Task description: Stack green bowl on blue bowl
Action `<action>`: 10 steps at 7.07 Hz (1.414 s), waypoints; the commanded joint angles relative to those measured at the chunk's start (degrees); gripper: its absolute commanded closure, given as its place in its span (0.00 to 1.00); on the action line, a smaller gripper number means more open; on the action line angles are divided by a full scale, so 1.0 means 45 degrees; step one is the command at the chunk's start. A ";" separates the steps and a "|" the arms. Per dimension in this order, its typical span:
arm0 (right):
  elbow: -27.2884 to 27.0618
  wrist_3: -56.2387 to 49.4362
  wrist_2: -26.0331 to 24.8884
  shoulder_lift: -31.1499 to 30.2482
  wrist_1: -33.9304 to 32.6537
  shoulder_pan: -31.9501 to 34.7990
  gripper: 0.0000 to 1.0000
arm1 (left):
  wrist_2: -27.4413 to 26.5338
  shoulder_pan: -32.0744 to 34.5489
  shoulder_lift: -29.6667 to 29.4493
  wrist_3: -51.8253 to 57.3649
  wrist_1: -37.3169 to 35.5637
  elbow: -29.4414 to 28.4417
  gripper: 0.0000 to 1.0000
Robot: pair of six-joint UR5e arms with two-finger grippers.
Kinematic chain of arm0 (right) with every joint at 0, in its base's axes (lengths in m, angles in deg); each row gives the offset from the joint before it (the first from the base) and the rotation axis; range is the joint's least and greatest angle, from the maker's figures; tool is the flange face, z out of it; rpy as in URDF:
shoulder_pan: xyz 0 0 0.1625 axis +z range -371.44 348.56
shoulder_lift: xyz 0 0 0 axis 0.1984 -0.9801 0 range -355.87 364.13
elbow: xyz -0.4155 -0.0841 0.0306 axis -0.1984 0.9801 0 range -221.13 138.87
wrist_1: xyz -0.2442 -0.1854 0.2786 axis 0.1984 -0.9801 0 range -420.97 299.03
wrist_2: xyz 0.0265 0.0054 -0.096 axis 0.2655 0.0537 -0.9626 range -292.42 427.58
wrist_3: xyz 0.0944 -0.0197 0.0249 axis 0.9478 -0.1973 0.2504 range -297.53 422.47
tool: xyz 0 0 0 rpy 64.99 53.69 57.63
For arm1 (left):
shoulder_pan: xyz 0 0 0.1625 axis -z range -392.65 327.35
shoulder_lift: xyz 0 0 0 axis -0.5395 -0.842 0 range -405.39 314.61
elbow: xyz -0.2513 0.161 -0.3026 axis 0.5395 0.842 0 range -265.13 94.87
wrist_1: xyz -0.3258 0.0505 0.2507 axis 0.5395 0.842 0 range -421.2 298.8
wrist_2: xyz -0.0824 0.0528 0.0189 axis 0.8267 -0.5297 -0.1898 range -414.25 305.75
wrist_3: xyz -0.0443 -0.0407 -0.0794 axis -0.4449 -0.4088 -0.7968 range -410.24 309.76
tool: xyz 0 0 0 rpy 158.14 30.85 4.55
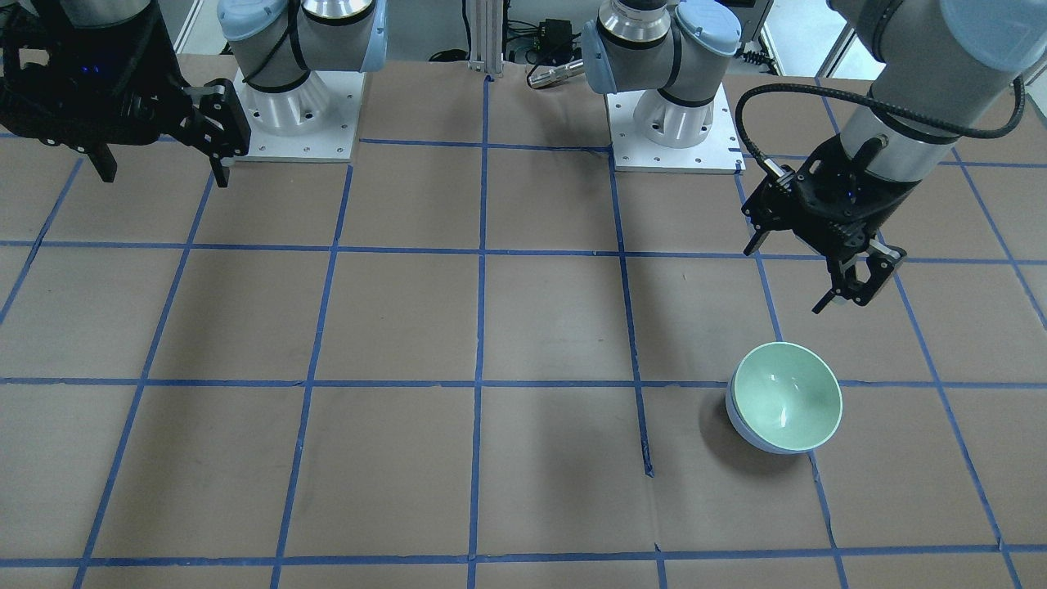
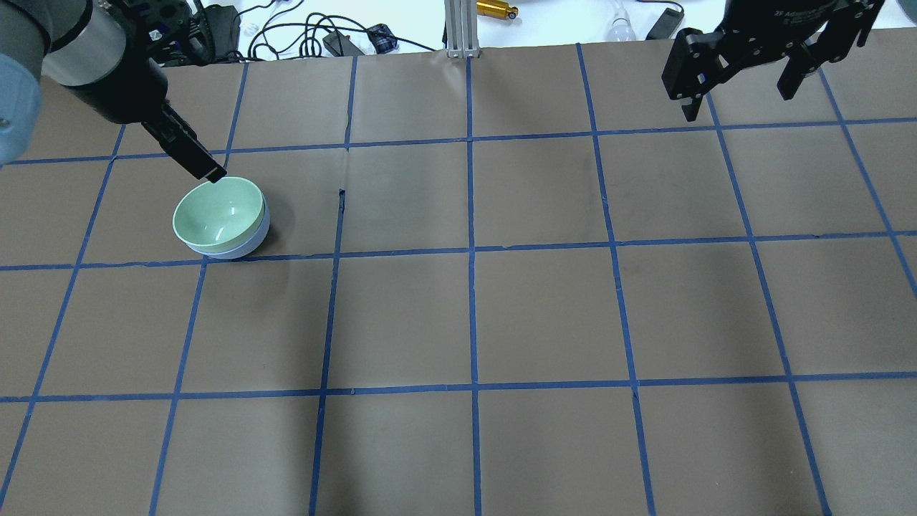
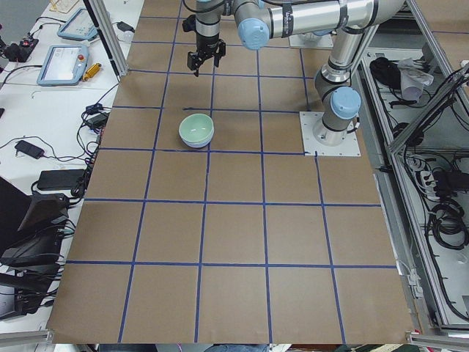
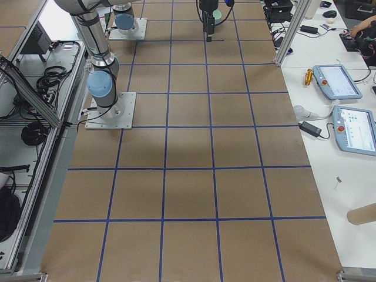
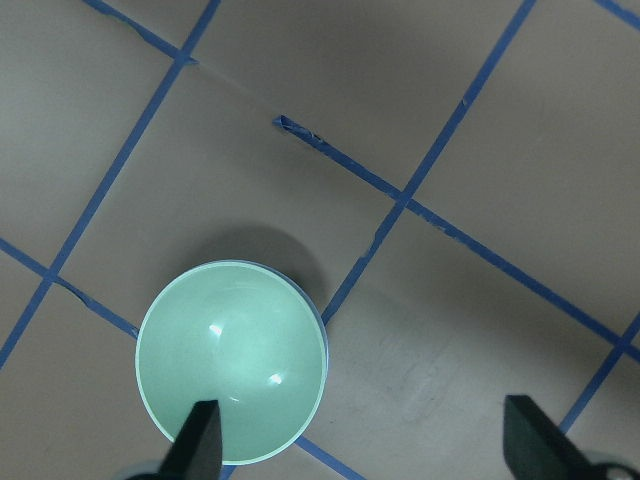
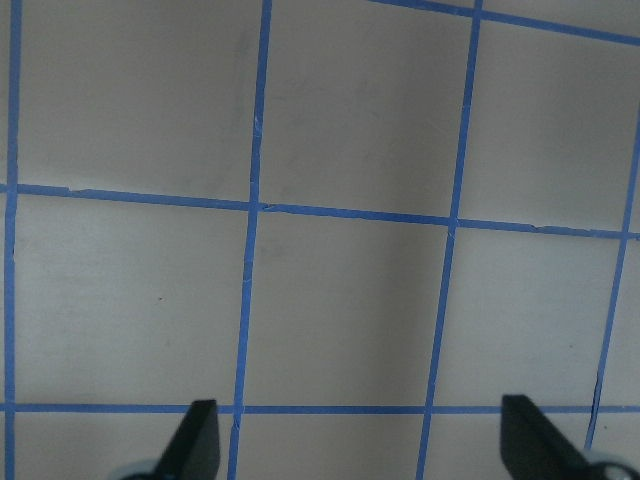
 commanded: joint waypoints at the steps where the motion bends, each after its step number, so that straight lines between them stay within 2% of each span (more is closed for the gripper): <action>1: 0.0000 0.0000 0.0000 0.0000 0.0000 0.0000 0.00 | -0.0060 0.0473 0.0284 -0.4122 0.0517 -0.0009 0.00; 3: 0.0000 0.0000 0.0000 0.0000 0.0000 0.0000 0.00 | -0.0974 0.1212 0.0559 -0.7856 0.0791 0.0032 0.00; 5: 0.0000 0.0000 0.0000 0.0000 0.0000 0.0000 0.00 | -0.0940 0.1802 0.0677 -1.1915 0.1845 -0.0085 0.00; 10: 0.0000 0.0000 0.0000 0.0000 0.0000 0.0000 0.00 | -0.0959 0.1803 0.1126 -1.2092 0.2199 -0.0144 0.00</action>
